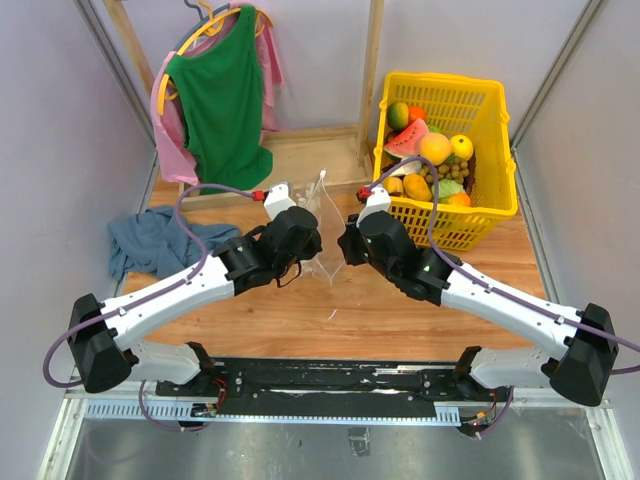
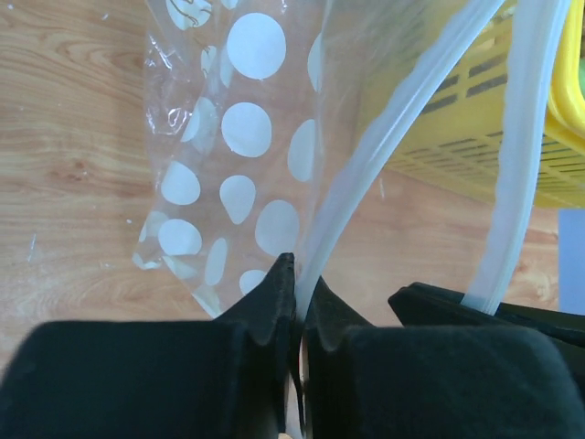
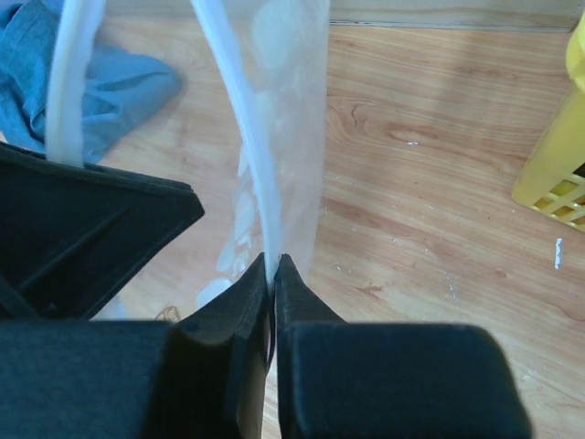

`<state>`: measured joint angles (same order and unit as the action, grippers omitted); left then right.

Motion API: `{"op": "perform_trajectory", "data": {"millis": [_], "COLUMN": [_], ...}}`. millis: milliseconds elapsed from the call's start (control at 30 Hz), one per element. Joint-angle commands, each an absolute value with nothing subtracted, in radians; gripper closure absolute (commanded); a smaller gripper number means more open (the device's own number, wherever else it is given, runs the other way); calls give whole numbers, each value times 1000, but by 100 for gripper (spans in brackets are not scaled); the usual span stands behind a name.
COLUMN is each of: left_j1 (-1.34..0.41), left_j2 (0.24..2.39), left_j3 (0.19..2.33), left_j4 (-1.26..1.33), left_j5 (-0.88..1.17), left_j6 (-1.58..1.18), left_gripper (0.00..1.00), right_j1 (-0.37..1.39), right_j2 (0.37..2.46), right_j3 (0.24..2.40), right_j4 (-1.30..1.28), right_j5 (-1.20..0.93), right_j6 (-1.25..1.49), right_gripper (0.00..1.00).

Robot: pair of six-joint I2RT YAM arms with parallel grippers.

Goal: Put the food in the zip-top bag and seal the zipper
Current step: Open the zipper of the food storage bag.

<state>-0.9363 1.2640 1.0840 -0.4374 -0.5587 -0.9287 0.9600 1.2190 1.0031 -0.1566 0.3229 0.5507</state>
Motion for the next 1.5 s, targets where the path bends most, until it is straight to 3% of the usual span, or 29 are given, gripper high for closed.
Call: {"op": "perform_trajectory", "data": {"millis": [0, 67, 167, 300, 733, 1033, 1200, 1467], "left_j1": [-930, -930, -930, -930, -930, -919, -910, -907], "left_j2": [1253, 1247, 1249, 1261, 1223, 1228, 1284, 1408], "left_j3": [1136, 1144, 1172, 1222, 1337, 1351, 1302, 1321], "left_j4": [-483, -490, -531, -605, -904, -915, -864, -872], "left_j5": [-590, -556, -519, -499, -732, -775, -711, -687], "left_j6": [-867, -829, -787, -747, -724, -686, -697, -778], "left_gripper": [98, 100, 100, 100, 100, 100, 100, 100], "right_j1": [971, 970, 968, 963, 846, 837, 835, 817], "right_j2": [1199, 1213, 1248, 1314, 1460, 1550, 1556, 1456], "right_j3": [1015, 1041, 1086, 1150, 1202, 1209, 1224, 1245], "right_j4": [-182, -180, -183, -181, -349, -389, -373, -364], "right_j5": [392, 417, 433, 431, 377, 290, 217, 139], "right_j6": [543, 511, 482, 459, 478, 464, 433, 340], "right_gripper": [87, 74, 64, 60, 98, 98, 92, 65]}}
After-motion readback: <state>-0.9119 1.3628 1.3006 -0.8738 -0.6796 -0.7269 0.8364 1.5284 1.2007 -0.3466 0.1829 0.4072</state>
